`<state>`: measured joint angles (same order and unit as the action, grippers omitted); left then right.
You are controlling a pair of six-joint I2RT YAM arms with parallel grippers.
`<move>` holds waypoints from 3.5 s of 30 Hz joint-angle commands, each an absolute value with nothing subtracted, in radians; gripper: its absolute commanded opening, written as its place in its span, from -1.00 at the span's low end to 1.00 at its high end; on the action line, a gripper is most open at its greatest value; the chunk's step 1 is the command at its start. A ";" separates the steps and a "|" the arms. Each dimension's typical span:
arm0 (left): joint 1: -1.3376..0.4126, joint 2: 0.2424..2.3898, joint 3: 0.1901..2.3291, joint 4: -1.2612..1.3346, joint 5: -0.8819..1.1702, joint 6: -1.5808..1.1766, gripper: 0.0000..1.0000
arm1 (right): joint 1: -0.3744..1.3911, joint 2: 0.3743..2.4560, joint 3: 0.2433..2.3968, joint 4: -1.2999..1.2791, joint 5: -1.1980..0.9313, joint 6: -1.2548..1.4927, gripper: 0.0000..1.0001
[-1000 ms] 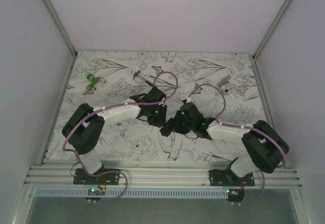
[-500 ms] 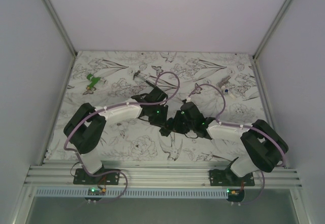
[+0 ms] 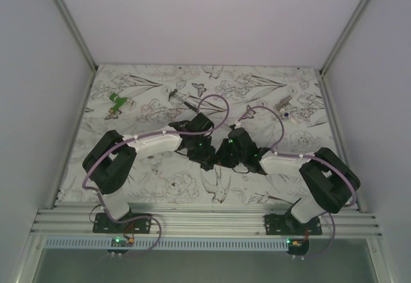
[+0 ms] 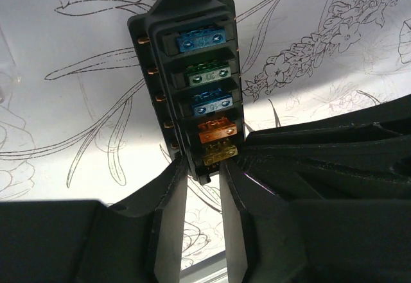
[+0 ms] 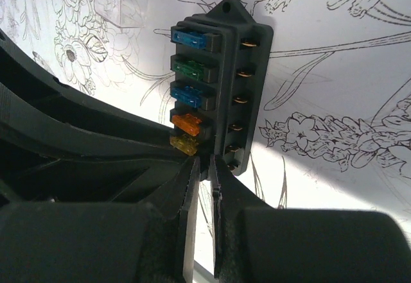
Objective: Snap on the fuse box
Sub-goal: Adjust the fuse box base at the center of the board, then pick up the fuse from the center of the board.
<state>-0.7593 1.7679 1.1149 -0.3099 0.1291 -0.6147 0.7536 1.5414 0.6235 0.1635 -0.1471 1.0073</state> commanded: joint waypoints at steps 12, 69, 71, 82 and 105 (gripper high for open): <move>-0.779 1.604 1.086 -0.352 0.032 -0.647 -0.14 | 0.718 1.381 0.740 -0.178 -0.007 0.663 -0.08; -0.718 1.459 0.924 -0.495 -0.235 -0.603 0.99 | 0.451 1.851 1.214 -0.441 0.089 0.137 0.22; -0.703 1.417 0.910 -0.491 -0.222 -0.609 1.00 | 0.448 1.859 1.221 -0.454 0.068 0.134 0.16; -0.577 1.296 0.809 -0.436 -0.078 -0.663 0.99 | 0.445 1.884 1.226 -0.511 0.015 0.106 0.04; -0.517 1.192 0.725 -0.382 0.030 -0.726 0.99 | 0.509 1.755 1.089 -0.553 -0.021 0.261 -0.42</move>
<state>-0.5236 1.2217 0.7513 -0.3859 0.0025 -0.7074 0.4732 1.7912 1.1011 -0.5339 -0.0139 0.2195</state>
